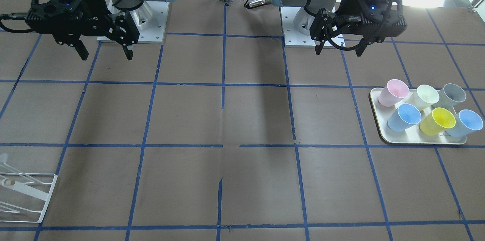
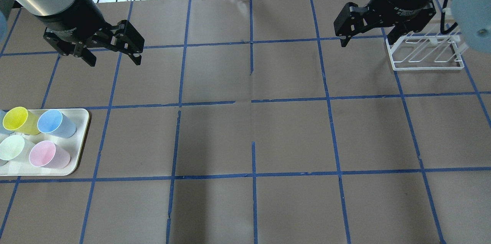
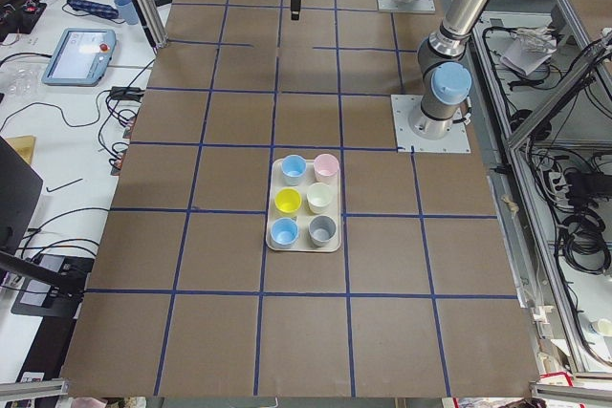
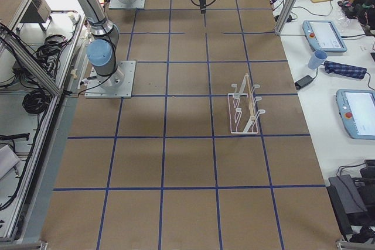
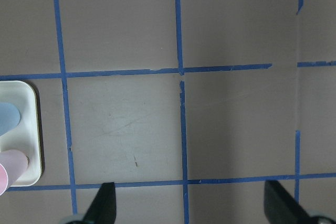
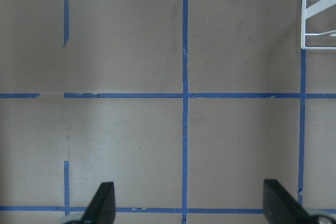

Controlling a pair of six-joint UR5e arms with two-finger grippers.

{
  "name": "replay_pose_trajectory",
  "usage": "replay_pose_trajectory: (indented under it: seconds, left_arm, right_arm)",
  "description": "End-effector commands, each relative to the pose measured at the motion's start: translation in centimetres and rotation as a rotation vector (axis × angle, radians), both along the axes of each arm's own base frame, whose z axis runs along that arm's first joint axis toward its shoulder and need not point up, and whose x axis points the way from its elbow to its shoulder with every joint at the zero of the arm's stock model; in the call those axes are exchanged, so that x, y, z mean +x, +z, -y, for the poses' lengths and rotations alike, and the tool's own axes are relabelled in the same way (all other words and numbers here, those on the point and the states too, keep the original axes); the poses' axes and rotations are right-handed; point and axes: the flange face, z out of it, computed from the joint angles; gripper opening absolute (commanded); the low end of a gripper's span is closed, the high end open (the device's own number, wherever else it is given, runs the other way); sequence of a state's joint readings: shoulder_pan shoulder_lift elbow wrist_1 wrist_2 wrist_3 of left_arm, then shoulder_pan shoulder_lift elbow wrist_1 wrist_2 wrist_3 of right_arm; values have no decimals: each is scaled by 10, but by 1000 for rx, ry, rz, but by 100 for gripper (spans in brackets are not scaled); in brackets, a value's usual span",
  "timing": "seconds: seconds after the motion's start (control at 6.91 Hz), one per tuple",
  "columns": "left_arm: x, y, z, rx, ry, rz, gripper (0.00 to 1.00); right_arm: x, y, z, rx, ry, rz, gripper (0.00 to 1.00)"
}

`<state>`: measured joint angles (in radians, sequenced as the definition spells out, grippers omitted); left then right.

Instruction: Transfer IKEA cup to right arm and place on rack

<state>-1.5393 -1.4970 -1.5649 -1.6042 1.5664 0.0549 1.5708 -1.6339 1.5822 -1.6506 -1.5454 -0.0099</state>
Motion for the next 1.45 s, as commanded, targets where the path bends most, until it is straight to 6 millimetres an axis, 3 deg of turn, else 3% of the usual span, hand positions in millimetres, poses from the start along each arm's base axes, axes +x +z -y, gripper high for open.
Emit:
replay_pose_trajectory:
  seconds: [0.0,0.58,0.87,1.16,1.3]
  left_arm:
    - [-1,1,-1,0,3,-2,100]
    - [14,-2,2,11,-45,8,100]
    - [74,-17,24,35,-57,-12,100]
    - [109,-33,40,59,-108,-4,100]
    - [141,-38,40,74,-109,-2,100]
  right_arm:
    - [0,0,-1,0,-2,1,100]
    - [1,1,-3,0,1,-1,100]
    - [1,2,-3,-3,1,1,100]
    - [0,1,-2,1,-1,-1,100]
    - [0,1,-3,1,-1,-1,100]
